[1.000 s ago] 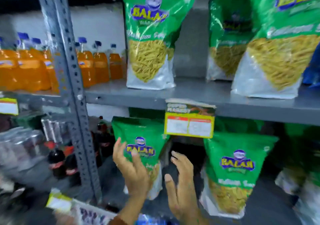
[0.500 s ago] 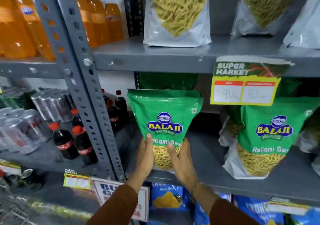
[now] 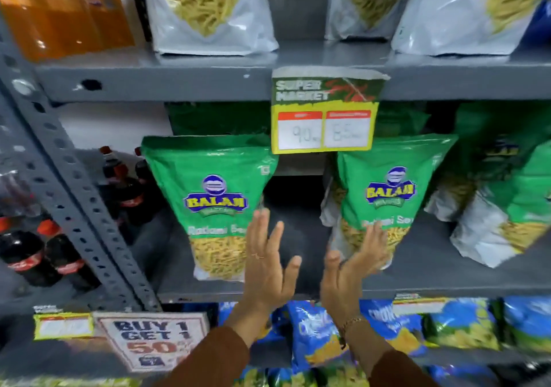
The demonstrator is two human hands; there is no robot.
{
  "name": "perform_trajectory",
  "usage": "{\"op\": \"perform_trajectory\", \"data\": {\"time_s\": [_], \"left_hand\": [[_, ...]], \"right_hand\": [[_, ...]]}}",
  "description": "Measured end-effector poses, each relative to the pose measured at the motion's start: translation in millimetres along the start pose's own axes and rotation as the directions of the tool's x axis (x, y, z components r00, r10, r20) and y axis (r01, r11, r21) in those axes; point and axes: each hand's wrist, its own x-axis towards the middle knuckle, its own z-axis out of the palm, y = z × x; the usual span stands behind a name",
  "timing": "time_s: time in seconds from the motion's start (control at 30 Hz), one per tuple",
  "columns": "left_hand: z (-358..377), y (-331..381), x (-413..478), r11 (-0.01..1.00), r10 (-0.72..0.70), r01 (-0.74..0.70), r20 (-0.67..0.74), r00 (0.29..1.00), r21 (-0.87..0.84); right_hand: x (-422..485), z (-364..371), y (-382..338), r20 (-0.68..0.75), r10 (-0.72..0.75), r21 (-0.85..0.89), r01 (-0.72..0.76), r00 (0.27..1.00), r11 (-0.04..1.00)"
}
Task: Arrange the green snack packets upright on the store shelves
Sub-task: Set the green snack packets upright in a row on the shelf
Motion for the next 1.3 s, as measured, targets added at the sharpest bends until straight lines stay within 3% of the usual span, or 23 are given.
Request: {"op": "perform_trajectory", "data": {"time_s": [0.07,0.13,0.23,0.3,0.4,0.47,1.0,1.07,1.13,1.17,1.23,1.3], "left_hand": [[34.6,18.1,4.5,0.957,-0.194,0.213,0.114,0.974,-0.196],[67.0,40.2,11.3,0.817,-0.44,0.481,0.193,0.877,-0.319],[107.7,61.1,19.0,0.617,-0.661,0.693,0.231,0.713,-0.373],[122.6,62.7,18.3,0.581,-0.69,0.719,0.239,0.684,-0.38],[135.6,65.6,19.2,0.566,-0.745,0.733,0.147,0.651,-0.377],[138.3,70.1,21.2,0.563,-0.765,0.741,0.107,0.634,-0.366],[143.3,76.0,14.8,0.527,-0.825,0.801,0.056,0.563,-0.285],[144.2,77.0,7.7,0.608,-0.792,0.767,-0.087,0.604,-0.205],[148.0,87.5,-0.4,0.715,-0.69,0.691,-0.267,0.673,-0.108],[152.3,97.0,-3.0,0.77,-0.622,0.635,-0.294,0.726,-0.064],[167.4,120.9,-7.6,0.903,-0.423,0.43,-0.212,0.881,-0.015],[187.5,142.7,-7.2,0.98,-0.194,0.191,-0.062,0.979,-0.052]], "right_hand": [[19.9,-21.2,20.8,-0.107,0.085,0.041,-0.081,0.991,0.996],[41.9,-41.0,45.8,-0.127,0.141,0.099,-0.129,0.982,0.987],[75.4,-64.4,76.1,0.081,0.227,0.285,-0.241,0.971,0.928],[92.4,-73.5,84.1,0.262,0.222,0.316,-0.301,0.939,0.9],[105.2,-79.4,95.1,0.515,0.191,0.198,-0.333,0.836,0.922],[102.6,-79.5,100.0,0.583,0.196,0.162,-0.349,0.788,0.923],[81.3,-84.3,89.0,0.506,0.19,0.218,-0.337,0.841,0.916],[77.1,-86.1,97.8,0.482,0.201,0.207,-0.334,0.853,0.919],[71.1,-98.1,103.8,0.369,0.193,0.164,-0.268,0.909,0.949],[68.8,-108.3,106.4,0.295,0.159,0.132,-0.205,0.942,0.97],[69.2,-133.3,117.7,0.147,0.087,0.072,-0.098,0.985,0.993],[79.7,-157.3,136.5,-0.006,0.08,0.006,-0.08,0.997,0.997]]}}
